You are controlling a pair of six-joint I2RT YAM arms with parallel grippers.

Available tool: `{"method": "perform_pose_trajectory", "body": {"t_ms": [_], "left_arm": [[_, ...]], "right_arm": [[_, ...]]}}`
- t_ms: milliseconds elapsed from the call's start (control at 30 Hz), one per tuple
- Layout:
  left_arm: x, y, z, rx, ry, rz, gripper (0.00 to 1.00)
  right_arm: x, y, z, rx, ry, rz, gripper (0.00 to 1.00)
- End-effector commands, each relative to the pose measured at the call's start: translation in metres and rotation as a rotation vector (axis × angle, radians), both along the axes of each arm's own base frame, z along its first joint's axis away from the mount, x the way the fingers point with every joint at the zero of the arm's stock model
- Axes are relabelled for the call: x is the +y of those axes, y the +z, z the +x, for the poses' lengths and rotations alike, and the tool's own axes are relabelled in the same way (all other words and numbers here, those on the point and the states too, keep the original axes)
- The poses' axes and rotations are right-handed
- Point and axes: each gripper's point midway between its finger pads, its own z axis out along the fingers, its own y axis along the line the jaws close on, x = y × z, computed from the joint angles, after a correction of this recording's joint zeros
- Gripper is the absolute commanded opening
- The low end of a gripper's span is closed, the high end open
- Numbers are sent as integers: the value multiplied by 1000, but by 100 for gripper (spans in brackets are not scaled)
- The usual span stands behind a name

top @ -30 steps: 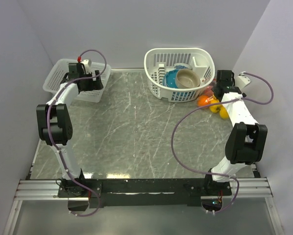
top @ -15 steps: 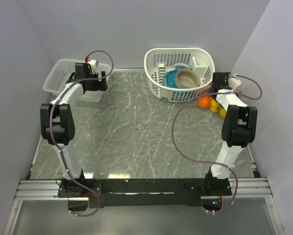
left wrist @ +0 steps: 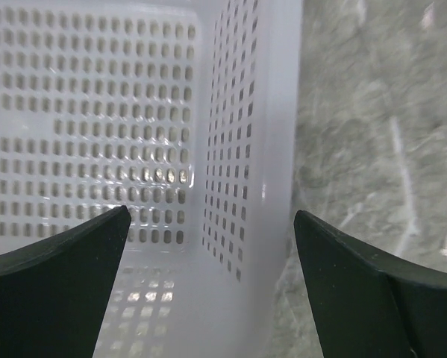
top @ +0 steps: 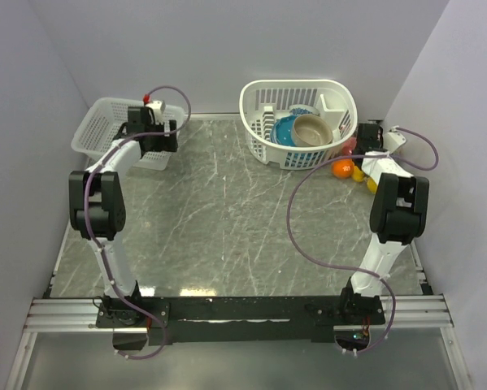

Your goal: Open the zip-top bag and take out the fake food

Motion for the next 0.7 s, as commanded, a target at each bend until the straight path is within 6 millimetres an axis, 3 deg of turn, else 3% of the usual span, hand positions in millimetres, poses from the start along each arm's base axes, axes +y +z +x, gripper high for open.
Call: {"method": "perform_pose_trajectory", "body": {"t_ms": [0, 33, 200, 233, 300, 333, 367, 433, 467, 500, 667], "left_arm": [[-8, -22, 6, 22, -10, 51, 99], [-8, -24, 6, 20, -31, 76, 99], [-31, -26, -17, 58, -113, 57, 95], [-36, -17, -22, 46, -126, 54, 95], [-55, -24, -46, 87, -182, 48, 95], [-60, -14, -54, 77, -200, 47, 95], [-64, -22, -70, 110, -221, 45, 94], [-80, -12, -94, 120, -281, 36, 94], [-81, -19, -108, 148, -294, 40, 94], [-87, -17, -118, 151, -324, 38, 93], [-109, -1, -180, 218, -481, 8, 61]], "right_arm": [[17, 7, -30, -30, 3, 60, 20], [22, 4, -37, -24, 10, 80, 15], [50, 19, -61, -33, 32, 153, 11], [56, 17, -68, -24, 37, 162, 9], [71, 30, -76, -54, 72, 163, 8], [84, 29, -82, -46, 100, 153, 8], [91, 43, -87, -74, 124, 124, 8], [104, 43, -99, -65, 156, 112, 8], [107, 52, -104, -92, 165, 112, 8], [109, 49, -111, -82, 172, 116, 8], [113, 72, -134, -156, 207, 116, 8]]}}
